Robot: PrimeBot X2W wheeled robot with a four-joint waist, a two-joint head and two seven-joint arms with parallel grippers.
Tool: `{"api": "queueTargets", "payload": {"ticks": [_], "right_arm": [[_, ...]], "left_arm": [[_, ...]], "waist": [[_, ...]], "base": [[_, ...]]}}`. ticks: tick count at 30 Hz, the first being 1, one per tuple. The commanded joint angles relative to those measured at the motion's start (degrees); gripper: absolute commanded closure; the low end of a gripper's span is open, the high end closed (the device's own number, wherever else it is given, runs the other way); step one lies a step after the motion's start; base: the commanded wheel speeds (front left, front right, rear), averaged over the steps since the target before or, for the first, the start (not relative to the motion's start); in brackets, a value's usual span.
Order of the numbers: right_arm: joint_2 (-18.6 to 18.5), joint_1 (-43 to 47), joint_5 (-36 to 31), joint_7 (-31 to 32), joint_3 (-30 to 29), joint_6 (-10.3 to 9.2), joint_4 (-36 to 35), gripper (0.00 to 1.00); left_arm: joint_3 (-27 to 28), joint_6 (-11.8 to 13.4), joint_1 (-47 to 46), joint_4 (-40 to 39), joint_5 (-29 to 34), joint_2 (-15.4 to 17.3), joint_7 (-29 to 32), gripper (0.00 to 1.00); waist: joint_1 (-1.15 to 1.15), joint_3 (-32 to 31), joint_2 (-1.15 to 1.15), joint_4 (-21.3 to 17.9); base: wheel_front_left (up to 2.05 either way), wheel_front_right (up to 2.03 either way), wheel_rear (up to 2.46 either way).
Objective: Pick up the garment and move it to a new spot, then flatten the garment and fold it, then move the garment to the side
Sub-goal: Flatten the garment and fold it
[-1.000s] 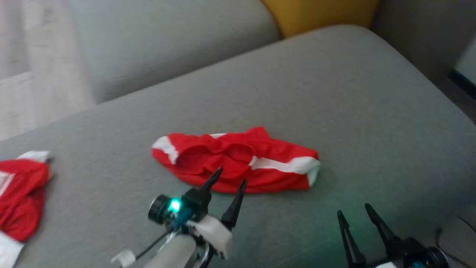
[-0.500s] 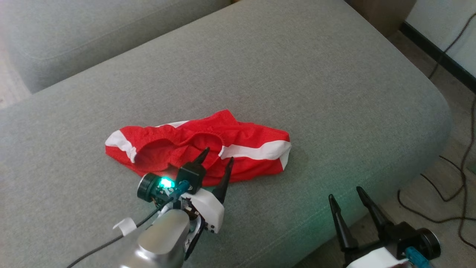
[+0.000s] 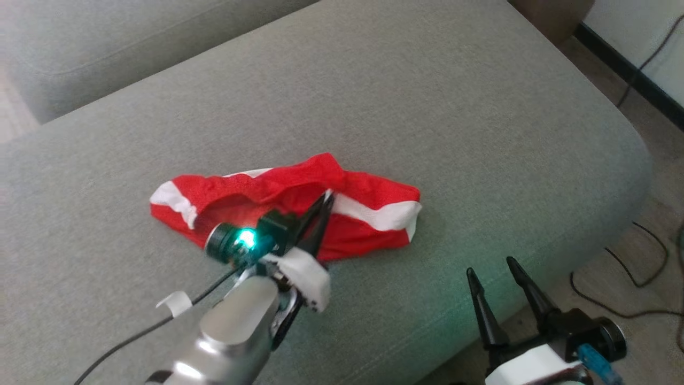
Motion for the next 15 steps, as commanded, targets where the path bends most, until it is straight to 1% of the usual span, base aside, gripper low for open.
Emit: {"api": "queueTargets", "payload": {"ticks": [1,2,4,7,10,12,15], "right_arm": [[-0.1,-1.2,0.5,-0.4,0.6,0.42,-1.3,0.00],[-0.1,-1.2,0.5,-0.4,0.6,0.42,-1.3,0.00],[-0.1,-0.8,0.4,-0.4,0.3,0.42,-1.3,0.00],[-0.1,0.1,0.3,-0.4,-0.5,0.42,-1.3,0.00],[-0.1,1.2,0.2,-0.4,-1.2,0.42,-1.3,0.00],[-0.2,1.7,0.2,-0.4,-1.5,0.42,-1.4,0.00],[-0.1,2.3,0.3,-0.4,-2.0,0.42,-1.6,0.00]], "left_arm": [[2.0,-0.7,-4.1,-4.3,-0.9,0.2,-0.3,1.00],[2.0,-0.7,-4.1,-4.3,-0.9,0.2,-0.3,1.00],[3.1,-0.8,-5.4,-8.3,-1.3,0.2,-0.3,1.00],[5.7,-0.3,-7.4,-14.5,-1.1,0.2,-0.3,1.00],[8.9,0.2,-8.4,-19.1,0.6,0.4,-0.3,1.00],[10.8,-0.1,-7.7,-21.3,1.0,1.5,-0.3,1.00],[12.1,-0.8,-4.5,-23.1,0.5,4.9,-0.3,1.00]], "waist": [[-0.01,-1.1,0.00,1.2],[-0.01,-1.1,0.00,1.2],[-0.01,-2.2,0.00,2.6],[-0.01,-4.5,0.00,5.6],[-0.01,-6.7,0.00,9.2],[-0.01,-7.9,0.00,11.7],[-0.01,-8.9,0.00,15.3]], "base": [[0.00,0.00,0.00],[0.00,0.00,0.00],[0.00,0.00,0.00],[0.00,0.00,0.00],[0.00,0.00,0.00],[0.00,0.00,0.00],[0.00,0.00,0.00]]}}
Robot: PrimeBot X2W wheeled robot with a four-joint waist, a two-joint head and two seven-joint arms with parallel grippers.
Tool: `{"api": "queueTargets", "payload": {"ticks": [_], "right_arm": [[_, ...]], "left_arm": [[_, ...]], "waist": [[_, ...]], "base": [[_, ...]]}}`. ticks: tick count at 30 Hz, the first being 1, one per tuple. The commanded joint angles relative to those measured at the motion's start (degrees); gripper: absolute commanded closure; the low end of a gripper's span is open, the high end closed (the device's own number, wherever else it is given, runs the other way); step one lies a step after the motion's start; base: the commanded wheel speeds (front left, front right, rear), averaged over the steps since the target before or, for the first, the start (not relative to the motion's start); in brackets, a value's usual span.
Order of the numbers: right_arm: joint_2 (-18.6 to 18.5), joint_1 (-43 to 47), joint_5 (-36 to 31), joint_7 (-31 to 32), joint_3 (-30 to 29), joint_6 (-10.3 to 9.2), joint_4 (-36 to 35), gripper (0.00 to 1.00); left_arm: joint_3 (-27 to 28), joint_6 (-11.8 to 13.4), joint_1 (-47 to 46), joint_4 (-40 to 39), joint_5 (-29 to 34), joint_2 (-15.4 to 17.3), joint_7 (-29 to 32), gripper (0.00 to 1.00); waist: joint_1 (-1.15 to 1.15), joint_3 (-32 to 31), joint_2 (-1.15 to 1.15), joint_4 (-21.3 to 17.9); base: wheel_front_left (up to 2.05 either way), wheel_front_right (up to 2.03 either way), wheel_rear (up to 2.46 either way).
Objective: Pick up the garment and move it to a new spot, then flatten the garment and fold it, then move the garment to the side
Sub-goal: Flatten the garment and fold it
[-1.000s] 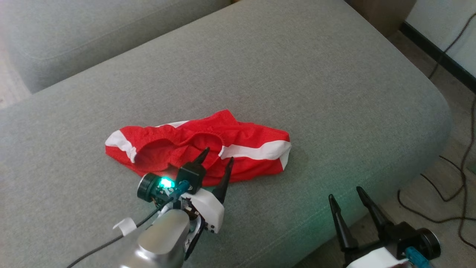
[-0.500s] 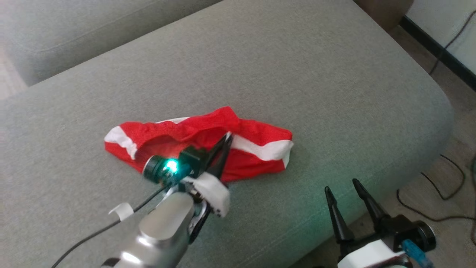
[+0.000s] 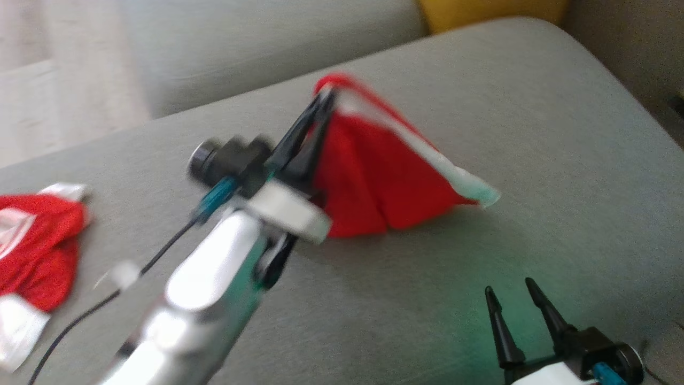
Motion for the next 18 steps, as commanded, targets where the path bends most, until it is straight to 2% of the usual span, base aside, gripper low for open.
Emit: {"api": "queueTargets", "payload": {"ticks": [1,7,10,13,18], "right_arm": [[-0.3,-1.3,0.3,-0.4,1.0,0.42,-1.8,0.00],[-0.2,-0.6,2.0,-0.4,-0.3,0.42,-1.2,0.00],[-0.2,-1.2,2.9,-0.4,-0.5,0.42,-0.1,0.00],[-0.3,-2.6,4.0,-0.4,0.0,0.42,2.1,0.00],[-1.0,-7.2,8.5,-0.4,2.0,0.42,6.8,0.00]], "left_arm": [[2.5,0.1,0.6,-1.6,-0.3,2.7,-0.1,1.00],[4.0,2.5,11.5,-5.5,-2.1,10.4,1.9,1.00],[4.6,2.9,15.4,-7.0,-3.0,13.2,2.3,1.00],[5.2,3.3,17.3,-7.8,-3.3,15.2,2.4,1.00],[5.8,3.6,17.8,-8.5,-3.7,16.2,2.3,1.00]], "waist": [[0.01,-2.4,0.00,4.6],[0.01,-2.2,0.00,11.8],[0.01,-1.6,0.00,15.1],[0.01,-0.9,0.00,17.7],[0.01,0.4,0.00,20.6]], "base": [[0.00,0.00,0.00],[0.00,0.00,0.00],[0.00,0.00,0.00],[0.00,0.00,0.00],[0.00,0.00,0.00]]}}
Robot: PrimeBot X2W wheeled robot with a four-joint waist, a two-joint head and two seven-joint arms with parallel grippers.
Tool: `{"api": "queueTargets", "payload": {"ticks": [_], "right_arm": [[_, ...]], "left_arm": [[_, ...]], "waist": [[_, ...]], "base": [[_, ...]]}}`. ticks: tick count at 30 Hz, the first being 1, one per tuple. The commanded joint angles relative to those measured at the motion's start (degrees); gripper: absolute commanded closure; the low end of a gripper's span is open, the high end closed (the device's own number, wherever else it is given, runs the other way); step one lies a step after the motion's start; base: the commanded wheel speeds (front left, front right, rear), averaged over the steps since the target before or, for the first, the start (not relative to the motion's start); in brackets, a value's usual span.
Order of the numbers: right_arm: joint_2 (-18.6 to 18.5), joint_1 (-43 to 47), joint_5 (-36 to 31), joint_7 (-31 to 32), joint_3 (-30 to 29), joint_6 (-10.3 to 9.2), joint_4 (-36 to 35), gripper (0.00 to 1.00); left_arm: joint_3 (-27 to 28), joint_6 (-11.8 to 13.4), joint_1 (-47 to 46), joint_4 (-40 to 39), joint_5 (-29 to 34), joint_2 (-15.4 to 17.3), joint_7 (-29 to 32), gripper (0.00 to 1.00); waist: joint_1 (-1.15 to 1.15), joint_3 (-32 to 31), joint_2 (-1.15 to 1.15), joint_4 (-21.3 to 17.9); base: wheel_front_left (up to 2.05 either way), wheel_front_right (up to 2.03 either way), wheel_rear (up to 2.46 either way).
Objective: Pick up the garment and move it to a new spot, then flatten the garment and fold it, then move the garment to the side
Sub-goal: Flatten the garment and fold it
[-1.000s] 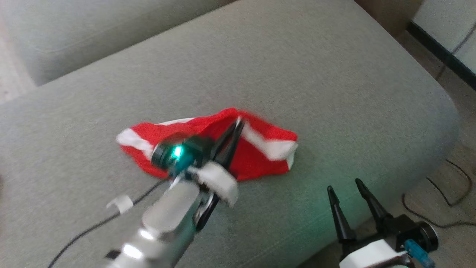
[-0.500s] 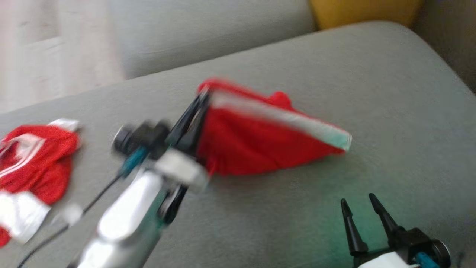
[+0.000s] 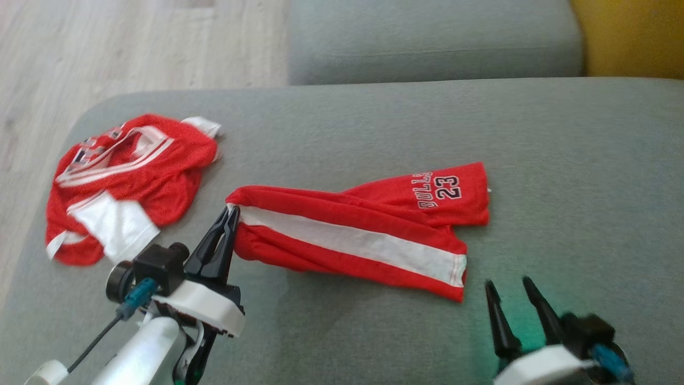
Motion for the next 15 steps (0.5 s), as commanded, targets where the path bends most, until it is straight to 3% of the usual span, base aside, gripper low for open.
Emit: {"api": "queueTargets", "payload": {"ticks": [1,9,15], "right_arm": [[-0.9,-5.0,3.0,-0.4,2.9,0.42,0.6,0.00],[-2.4,-13.8,17.3,-0.4,13.1,0.42,12.1,0.00],[-3.3,-16.8,23.2,-0.4,18.9,0.42,16.7,0.00]], "left_arm": [[2.7,0.3,-3.0,-2.0,-0.6,1.6,-0.4,1.00],[2.3,0.2,-4.8,-2.1,0.0,1.1,-0.8,1.00],[2.0,0.1,-5.7,-1.6,0.1,0.6,-1.0,1.00]], "waist": [[0.01,1.6,0.00,2.2],[0.01,4.1,0.00,4.0],[0.01,4.9,0.00,4.5]], "base": [[0.00,0.00,0.00],[0.00,0.00,0.00],[0.00,0.00,0.00]]}}
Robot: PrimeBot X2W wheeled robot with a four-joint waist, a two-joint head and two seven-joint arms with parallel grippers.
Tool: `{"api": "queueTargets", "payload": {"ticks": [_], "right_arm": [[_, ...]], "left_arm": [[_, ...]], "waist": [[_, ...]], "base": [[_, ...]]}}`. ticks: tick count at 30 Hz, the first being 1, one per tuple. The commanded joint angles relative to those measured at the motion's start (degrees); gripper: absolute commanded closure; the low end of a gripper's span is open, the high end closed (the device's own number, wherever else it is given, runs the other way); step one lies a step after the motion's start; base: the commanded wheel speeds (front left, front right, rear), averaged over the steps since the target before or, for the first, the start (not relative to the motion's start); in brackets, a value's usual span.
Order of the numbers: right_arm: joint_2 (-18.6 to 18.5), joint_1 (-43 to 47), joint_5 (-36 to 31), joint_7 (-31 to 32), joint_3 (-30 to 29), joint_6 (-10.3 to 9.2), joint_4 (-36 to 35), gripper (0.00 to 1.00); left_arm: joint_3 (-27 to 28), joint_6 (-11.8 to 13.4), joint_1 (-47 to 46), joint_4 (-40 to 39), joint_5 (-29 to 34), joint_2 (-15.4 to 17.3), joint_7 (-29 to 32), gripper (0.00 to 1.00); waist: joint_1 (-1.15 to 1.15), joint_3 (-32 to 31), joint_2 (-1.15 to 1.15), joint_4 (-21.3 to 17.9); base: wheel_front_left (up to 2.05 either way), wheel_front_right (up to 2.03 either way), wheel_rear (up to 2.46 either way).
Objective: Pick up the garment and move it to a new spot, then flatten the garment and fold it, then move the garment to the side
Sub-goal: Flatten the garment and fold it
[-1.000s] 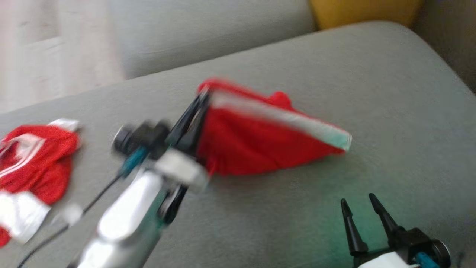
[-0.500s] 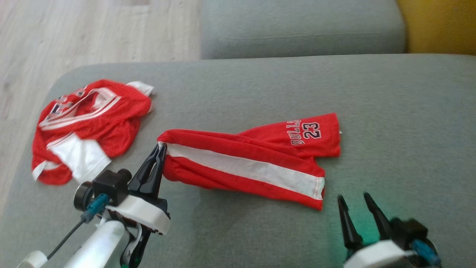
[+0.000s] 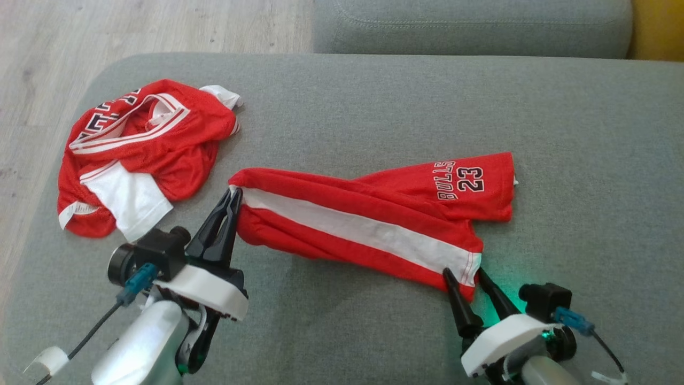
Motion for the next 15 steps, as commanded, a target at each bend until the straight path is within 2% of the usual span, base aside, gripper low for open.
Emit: {"api": "queueTargets", "payload": {"ticks": [1,8,15], "right_arm": [[-0.4,-2.2,0.9,-0.4,1.8,0.42,-1.1,0.00],[-1.5,-3.7,2.4,-0.4,3.6,0.42,-2.2,0.00],[-1.7,-1.6,1.5,-0.4,1.3,0.42,-4.7,0.00]], "left_arm": [[2.1,0.1,-3.3,-1.3,0.4,1.0,-0.8,1.00],[2.0,0.0,-3.9,-0.8,0.5,0.8,-1.2,1.00],[1.7,0.0,-3.7,-0.6,0.5,0.7,-1.5,1.00]], "waist": [[-0.01,0.2,0.00,0.1],[-0.01,0.6,0.00,0.2],[-0.01,0.0,0.00,0.4]], "base": [[0.00,0.00,0.00],[0.00,0.00,0.00],[0.00,0.00,0.00]]}}
